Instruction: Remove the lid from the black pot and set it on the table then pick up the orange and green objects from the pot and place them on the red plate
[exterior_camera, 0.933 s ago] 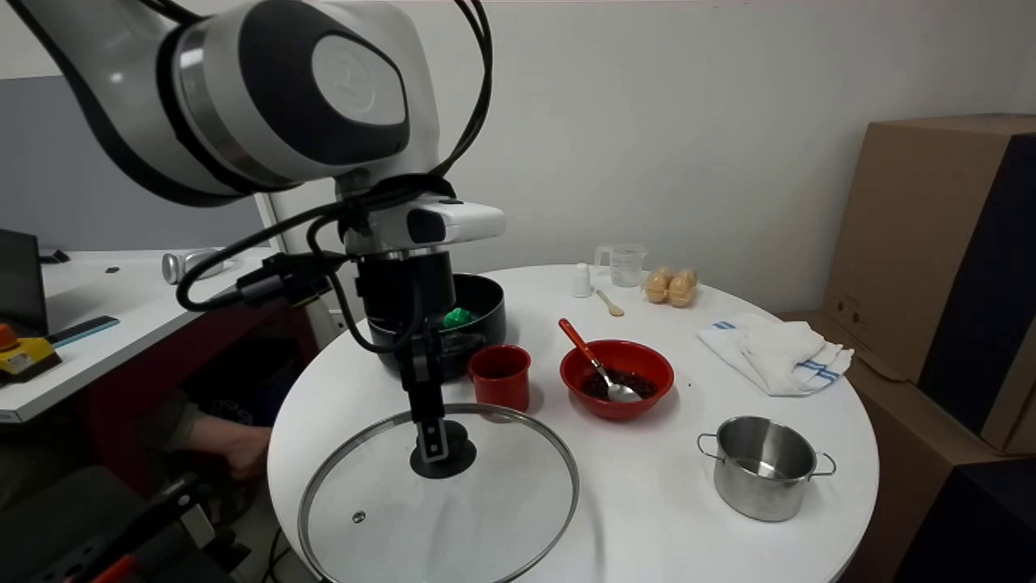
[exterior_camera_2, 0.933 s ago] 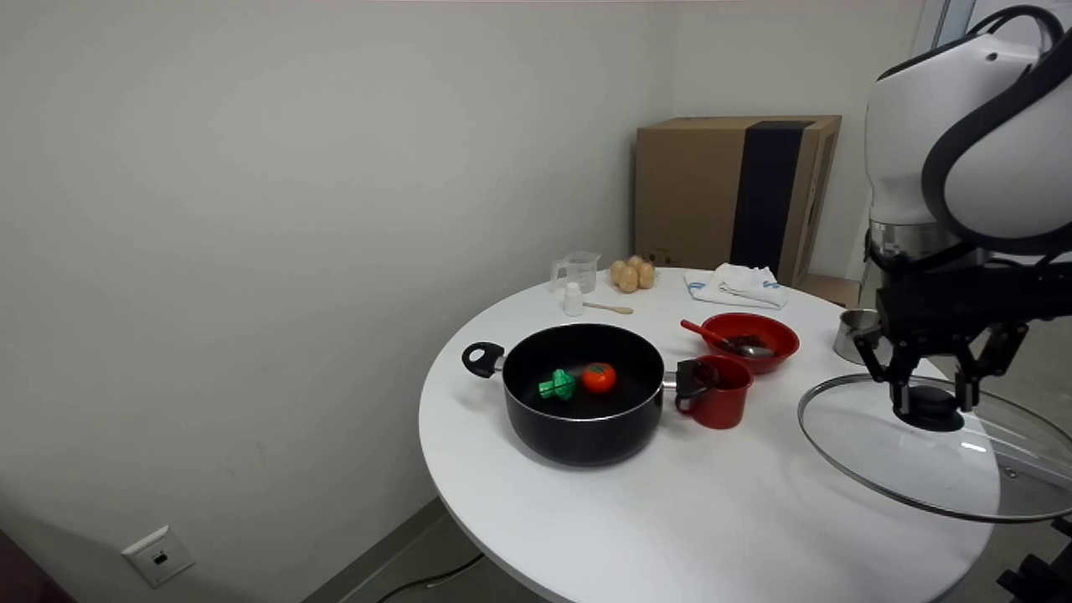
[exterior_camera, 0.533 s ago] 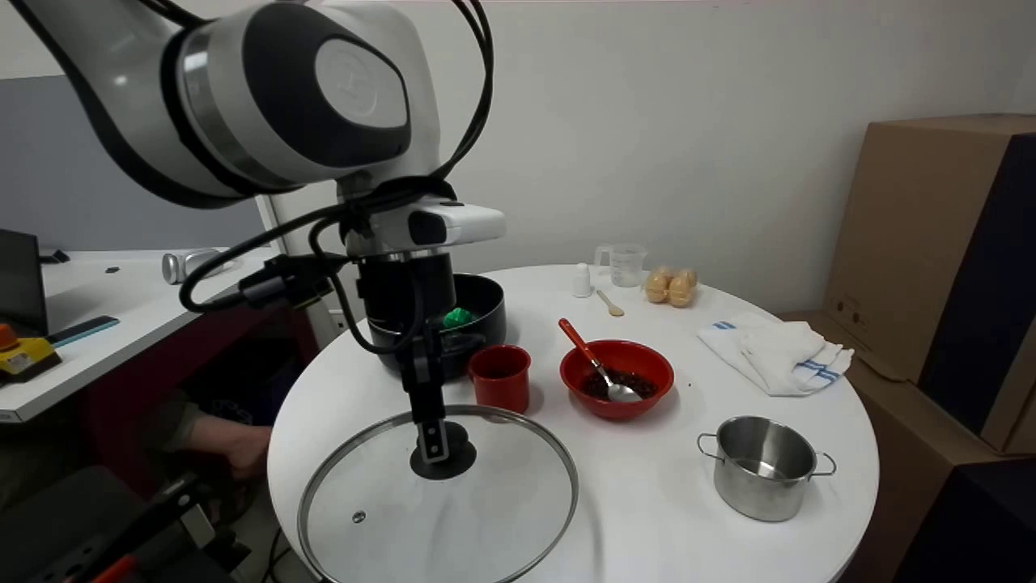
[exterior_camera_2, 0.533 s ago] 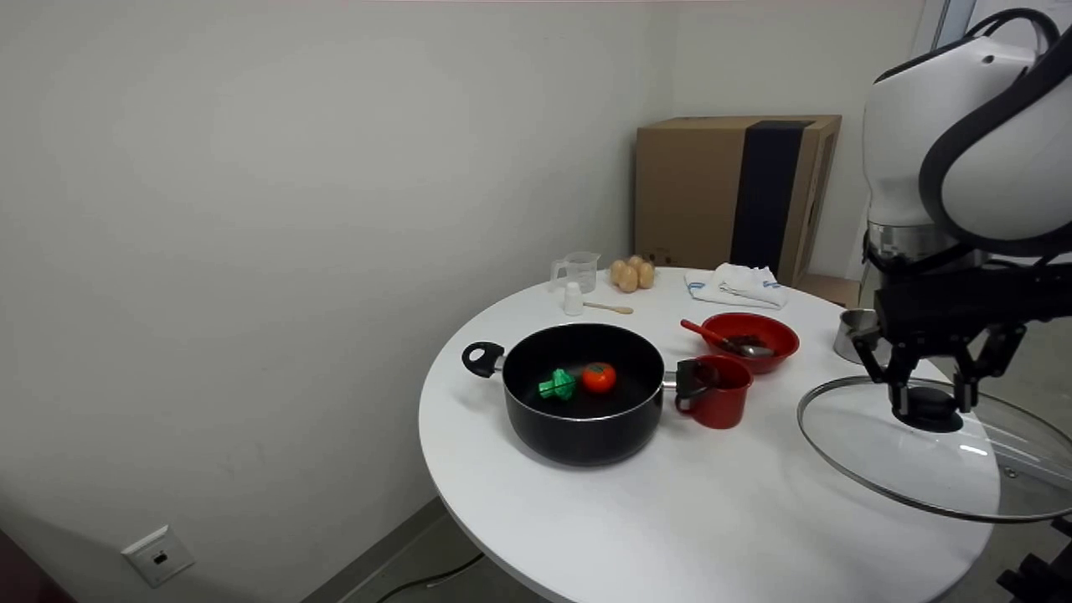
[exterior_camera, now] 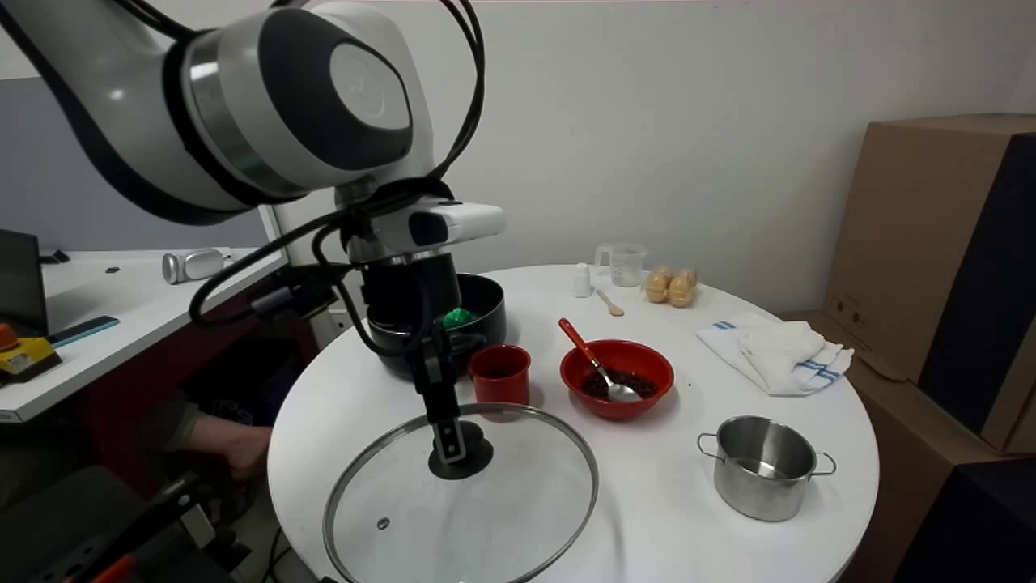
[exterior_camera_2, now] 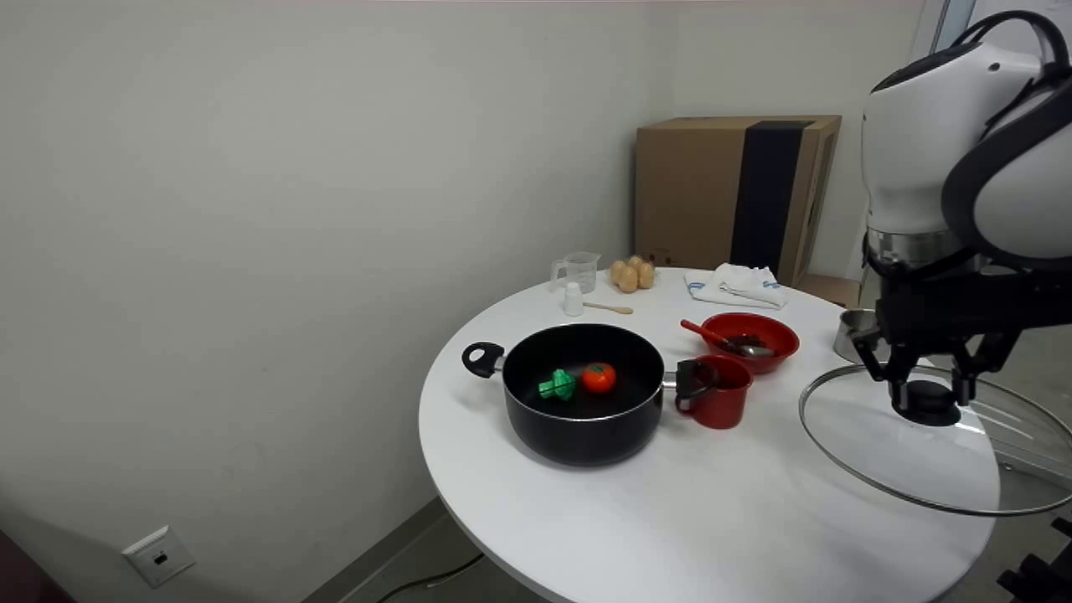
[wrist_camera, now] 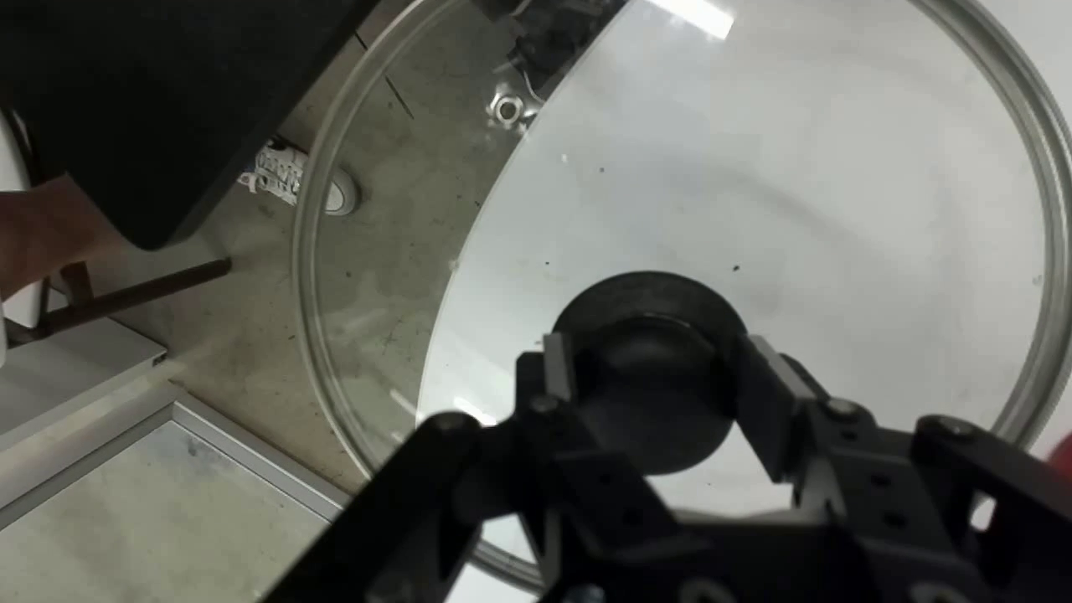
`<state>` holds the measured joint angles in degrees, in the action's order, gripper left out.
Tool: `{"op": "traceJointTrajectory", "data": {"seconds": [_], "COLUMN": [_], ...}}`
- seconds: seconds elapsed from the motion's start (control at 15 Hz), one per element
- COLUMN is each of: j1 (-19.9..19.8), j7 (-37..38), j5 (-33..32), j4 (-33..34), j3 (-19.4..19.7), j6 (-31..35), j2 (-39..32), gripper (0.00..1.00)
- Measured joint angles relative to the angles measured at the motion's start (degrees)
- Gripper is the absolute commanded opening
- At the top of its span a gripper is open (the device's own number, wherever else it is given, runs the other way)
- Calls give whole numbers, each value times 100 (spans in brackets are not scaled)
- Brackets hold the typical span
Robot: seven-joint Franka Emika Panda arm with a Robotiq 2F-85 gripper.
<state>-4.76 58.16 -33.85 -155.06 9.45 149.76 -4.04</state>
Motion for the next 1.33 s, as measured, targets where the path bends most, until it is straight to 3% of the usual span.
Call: {"op": "traceJointTrajectory", "data": {"seconds": [0.47,0.87,1.33], "j1": [-124,-155,-142], "j7": [748,1139,548], "j5": [9,108,1481], "j4": [802,1341,2034], "j3": [285,594,562], "j6": [177,307,496], "j2": [-375,-1287,-2466], "gripper": [24,24,24]}}
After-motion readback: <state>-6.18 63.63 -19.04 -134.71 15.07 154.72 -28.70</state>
